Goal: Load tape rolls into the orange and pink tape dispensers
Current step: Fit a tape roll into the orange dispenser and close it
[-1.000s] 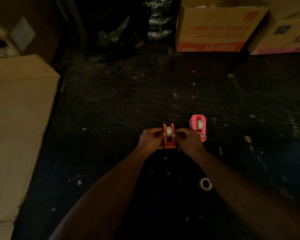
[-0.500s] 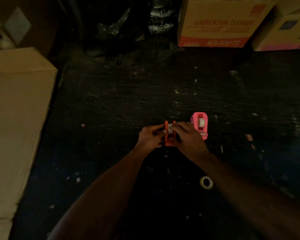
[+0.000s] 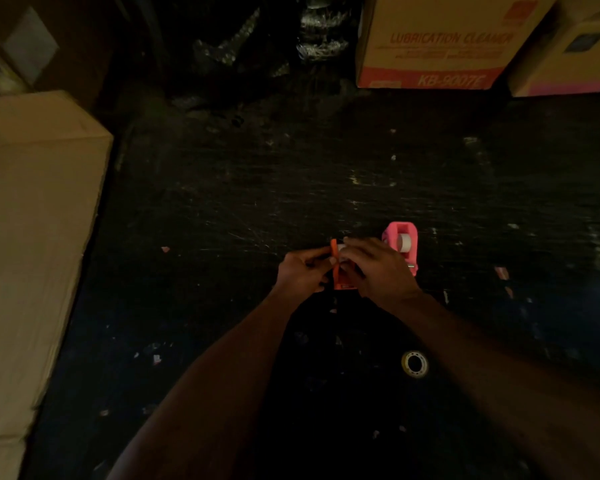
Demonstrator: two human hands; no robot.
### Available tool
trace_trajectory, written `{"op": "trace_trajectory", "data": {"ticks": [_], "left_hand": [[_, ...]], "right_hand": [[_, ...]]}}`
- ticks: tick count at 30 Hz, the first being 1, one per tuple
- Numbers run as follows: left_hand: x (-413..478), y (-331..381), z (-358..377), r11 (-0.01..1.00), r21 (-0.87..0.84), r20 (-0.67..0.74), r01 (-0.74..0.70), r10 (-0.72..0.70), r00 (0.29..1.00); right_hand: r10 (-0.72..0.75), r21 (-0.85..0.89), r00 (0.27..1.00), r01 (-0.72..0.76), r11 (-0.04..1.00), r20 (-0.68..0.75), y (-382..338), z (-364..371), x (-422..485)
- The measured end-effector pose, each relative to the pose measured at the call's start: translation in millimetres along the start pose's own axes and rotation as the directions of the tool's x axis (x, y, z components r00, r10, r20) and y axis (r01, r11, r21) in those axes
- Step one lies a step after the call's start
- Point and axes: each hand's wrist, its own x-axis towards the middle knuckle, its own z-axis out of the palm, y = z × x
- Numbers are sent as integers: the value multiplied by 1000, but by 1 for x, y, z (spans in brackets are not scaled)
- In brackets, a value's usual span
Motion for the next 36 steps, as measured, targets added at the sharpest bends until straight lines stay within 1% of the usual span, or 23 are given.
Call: {"op": "trace_trajectory", "data": {"ticks": [3, 5, 7, 10, 13, 20, 26, 30, 36], "left_hand": [[-2, 1, 0, 1000, -3, 7, -14, 14, 1000], [-2, 0, 1, 999, 36, -10, -37, 37, 999], [-2, 0, 2, 984, 158, -23, -80, 85, 996], [0, 0, 5, 926, 349, -13, -147, 162, 987], [7, -4, 5, 898, 414, -23, -152, 177, 984], [5, -1, 6, 878, 448, -26, -169, 202, 979], [4, 1, 5, 862, 476, -26, -177, 215, 976], [5, 2, 4, 861, 485, -29, -151, 189, 981], [8, -2, 5, 866, 469, -44, -173, 219, 975]], "right_hand": [[-14, -18, 1000, 14, 1000, 7, 0, 0, 0], [-9, -15, 1000, 9, 1000, 10, -2, 0, 0], [4, -22, 1000, -4, 1000, 28, -4, 1, -2], [18, -36, 999, -16, 999, 37, -6, 1, -7], [27, -24, 1000, -27, 999, 14, -8, 1, -12], [7, -42, 998, -9, 999, -57, -14, 0, -24], [12, -96, 1000, -14, 995, -18, -24, 4, -36], [44, -94, 999, -45, 995, -10, -22, 9, -44], [36, -96, 998, -40, 995, -51, -25, 6, -49]]}}
